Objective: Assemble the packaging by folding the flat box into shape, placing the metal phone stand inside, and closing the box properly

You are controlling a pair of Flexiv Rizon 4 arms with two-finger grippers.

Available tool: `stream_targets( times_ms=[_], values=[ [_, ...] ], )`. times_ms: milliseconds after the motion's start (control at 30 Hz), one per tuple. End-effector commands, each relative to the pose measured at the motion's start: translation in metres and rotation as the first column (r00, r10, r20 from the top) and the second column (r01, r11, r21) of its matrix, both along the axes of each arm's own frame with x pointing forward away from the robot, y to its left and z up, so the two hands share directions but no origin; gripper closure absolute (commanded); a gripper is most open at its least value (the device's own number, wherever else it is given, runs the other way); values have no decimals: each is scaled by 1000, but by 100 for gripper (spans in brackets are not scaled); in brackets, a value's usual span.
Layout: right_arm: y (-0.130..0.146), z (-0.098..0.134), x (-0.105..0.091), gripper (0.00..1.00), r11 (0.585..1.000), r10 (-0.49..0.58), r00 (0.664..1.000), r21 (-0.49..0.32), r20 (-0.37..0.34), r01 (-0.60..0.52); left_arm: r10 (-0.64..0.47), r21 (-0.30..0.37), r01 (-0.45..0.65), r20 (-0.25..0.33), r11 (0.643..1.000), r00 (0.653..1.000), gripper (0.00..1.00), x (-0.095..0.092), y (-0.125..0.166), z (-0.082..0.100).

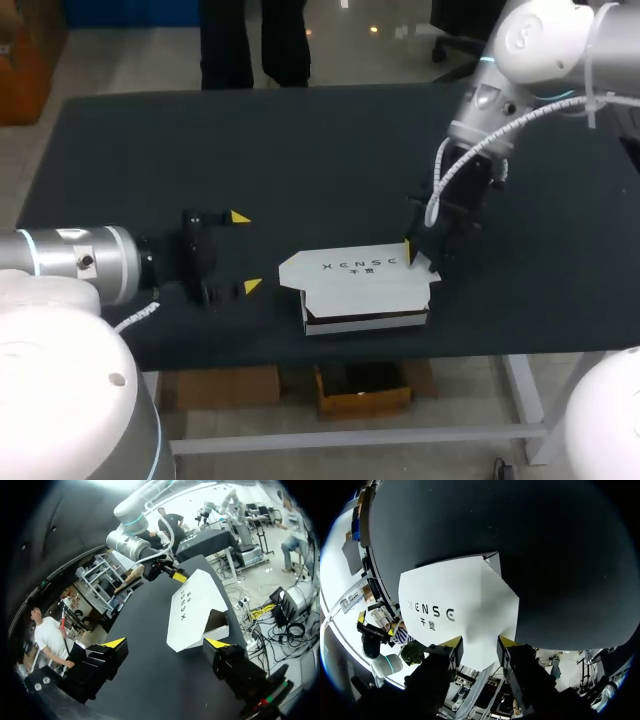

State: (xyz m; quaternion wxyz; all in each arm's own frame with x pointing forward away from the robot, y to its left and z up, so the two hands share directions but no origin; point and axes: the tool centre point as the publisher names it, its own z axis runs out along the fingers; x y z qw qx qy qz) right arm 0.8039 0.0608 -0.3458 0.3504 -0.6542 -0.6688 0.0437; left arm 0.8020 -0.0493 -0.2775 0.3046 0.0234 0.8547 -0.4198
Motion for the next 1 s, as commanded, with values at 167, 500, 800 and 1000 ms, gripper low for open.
stream_targets(
  times_ms=[167,500,800,1000],
  values=[
    [-1,-1,-12,57,1000,-17,998,-4,67,17,106,-192,-104,0,976,994,0,-4,10,19],
    [-1,-2,-13,57,1000,-15,997,11,74,14,141,-182,-136,17,974,990,0,-4,10,20],
    [-1,-4,-12,58,1000,-13,997,22,77,11,141,-182,-136,17,974,990,0,-4,10,20],
    [-2,-5,-11,58,1000,-13,997,27,77,11,217,-212,-237,-110,948,970,0,2,-2,26]
  ],
)
